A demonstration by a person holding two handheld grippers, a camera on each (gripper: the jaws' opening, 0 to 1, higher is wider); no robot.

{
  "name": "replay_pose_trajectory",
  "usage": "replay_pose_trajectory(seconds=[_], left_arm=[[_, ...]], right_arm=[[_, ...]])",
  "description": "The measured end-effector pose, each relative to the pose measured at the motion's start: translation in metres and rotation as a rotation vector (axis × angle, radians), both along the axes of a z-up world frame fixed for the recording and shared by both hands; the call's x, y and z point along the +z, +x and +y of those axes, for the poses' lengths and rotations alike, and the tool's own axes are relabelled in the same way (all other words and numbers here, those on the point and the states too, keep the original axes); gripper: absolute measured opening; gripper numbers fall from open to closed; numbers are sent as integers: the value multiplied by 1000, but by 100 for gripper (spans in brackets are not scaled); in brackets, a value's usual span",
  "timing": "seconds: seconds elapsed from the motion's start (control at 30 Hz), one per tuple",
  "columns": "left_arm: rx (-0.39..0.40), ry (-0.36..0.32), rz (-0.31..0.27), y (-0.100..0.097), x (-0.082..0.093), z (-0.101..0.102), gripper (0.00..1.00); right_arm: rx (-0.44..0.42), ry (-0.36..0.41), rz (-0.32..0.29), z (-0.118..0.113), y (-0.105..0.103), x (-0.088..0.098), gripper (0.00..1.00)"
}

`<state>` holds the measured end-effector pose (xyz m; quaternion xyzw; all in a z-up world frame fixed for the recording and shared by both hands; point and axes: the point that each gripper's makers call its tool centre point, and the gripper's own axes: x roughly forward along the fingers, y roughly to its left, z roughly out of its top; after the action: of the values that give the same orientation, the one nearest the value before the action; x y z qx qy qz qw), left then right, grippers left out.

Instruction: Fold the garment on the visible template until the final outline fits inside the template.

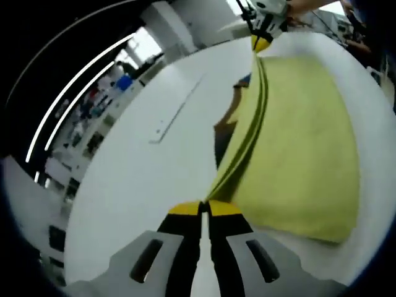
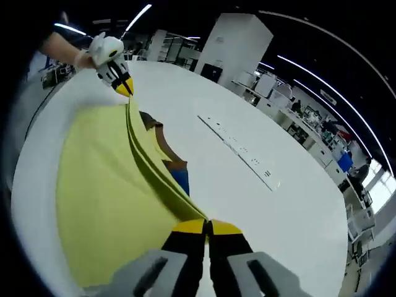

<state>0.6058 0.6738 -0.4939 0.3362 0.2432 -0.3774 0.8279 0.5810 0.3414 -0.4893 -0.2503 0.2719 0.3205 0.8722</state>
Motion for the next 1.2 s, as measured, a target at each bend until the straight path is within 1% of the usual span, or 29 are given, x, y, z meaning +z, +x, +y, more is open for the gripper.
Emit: replay_pose_trajectory(seconds=[0.03, 0.1, 0.13, 0.17, 0.2, 0.23, 0.3, 0.43, 0.57, 0.63, 0.73, 0.77, 0.83, 0.9, 0.93, 1.03, 1.1, 1.13, 1.2], left_arm=[[25, -23, 18, 1, 2, -1, 0], [83, -80, 57, 5, 1, -1, 0], [107, -102, 77, 7, -1, -1, 0], [135, -123, 102, 8, -4, -1, 0], [148, -122, 114, 9, -7, 0, 0], [164, -123, 142, 8, -12, -1, 0], [181, -128, 163, 9, -17, -2, 0], [207, -144, 181, 9, -19, -1, 0], [212, -158, 192, 9, -20, -1, 0], [211, -161, 192, 8, -20, -1, 0], [187, -155, 179, 5, -18, -2, 1], [184, -156, 174, 6, -17, -1, 1], [189, -153, 168, 6, -16, 1, 11], [188, -153, 140, 7, -12, 5, 25], [187, -153, 139, 6, -11, 6, 29], [165, -171, 125, 4, -5, 6, 37], [136, -200, 104, 2, 3, 2, 47], [136, -198, 102, 1, 4, 3, 51], [110, -217, 95, -1, 10, 0, 62]], right_arm=[[-27, 22, 15, -2, 3, -2, 0], [-71, 39, 47, -5, 7, -8, 0], [-79, 37, 51, -5, 8, -11, 0], [-101, 52, 65, -4, 11, -15, 0], [-120, 61, 75, -4, 12, -18, 0], [-135, 60, 87, -4, 13, -21, 0], [-149, 66, 95, -2, 15, -24, 0], [-170, 69, 109, -3, 16, -28, 0], [-174, 78, 113, -2, 15, -28, 0], [-174, 80, 115, -2, 14, -28, 0], [-160, 74, 108, -1, 13, -27, 0], [-158, 76, 101, -1, 13, -26, 2], [-172, 101, 79, -1, 15, -20, 23], [-171, 134, 49, 3, 17, -12, 41], [-171, 142, 45, 3, 16, -9, 43], [-161, 179, 47, 8, 13, -4, 45], [-158, 192, 45, 9, 11, -1, 51], [-158, 204, 44, 11, 11, 0, 55], [-155, 249, 48, 16, 8, 4, 66]])
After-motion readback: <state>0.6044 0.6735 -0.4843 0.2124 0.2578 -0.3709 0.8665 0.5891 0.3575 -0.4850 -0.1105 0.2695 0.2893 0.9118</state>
